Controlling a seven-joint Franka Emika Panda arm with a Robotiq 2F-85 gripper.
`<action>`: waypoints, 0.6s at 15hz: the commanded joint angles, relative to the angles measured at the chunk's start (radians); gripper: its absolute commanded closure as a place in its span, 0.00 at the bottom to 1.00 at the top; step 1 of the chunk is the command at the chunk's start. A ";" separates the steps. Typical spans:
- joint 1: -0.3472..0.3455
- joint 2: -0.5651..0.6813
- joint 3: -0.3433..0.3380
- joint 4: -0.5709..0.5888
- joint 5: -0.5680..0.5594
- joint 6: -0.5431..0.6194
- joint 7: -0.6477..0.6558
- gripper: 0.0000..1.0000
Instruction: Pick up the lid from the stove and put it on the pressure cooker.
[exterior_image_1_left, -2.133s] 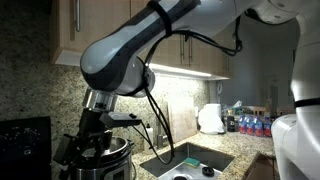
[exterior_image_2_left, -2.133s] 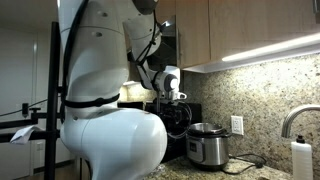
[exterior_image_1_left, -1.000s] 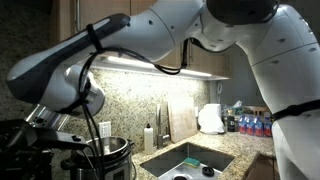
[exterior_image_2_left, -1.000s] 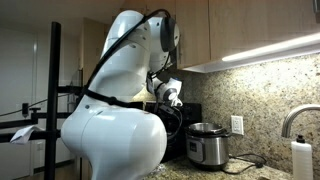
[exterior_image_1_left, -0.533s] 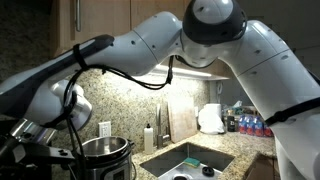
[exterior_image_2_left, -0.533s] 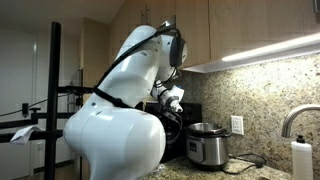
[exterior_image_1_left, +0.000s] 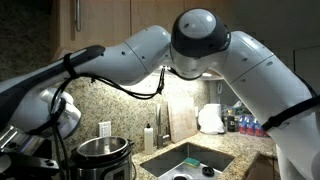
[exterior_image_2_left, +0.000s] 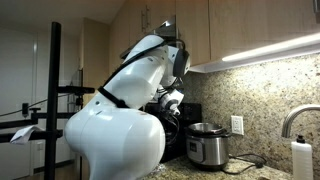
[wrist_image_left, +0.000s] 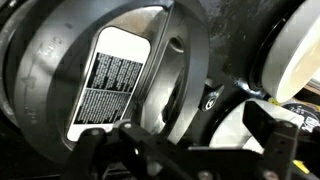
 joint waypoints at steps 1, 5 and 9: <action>0.004 0.019 0.001 0.032 -0.024 -0.055 0.006 0.00; 0.045 -0.002 -0.048 0.016 -0.085 -0.034 0.079 0.00; 0.052 0.007 -0.059 0.021 -0.114 -0.036 0.090 0.32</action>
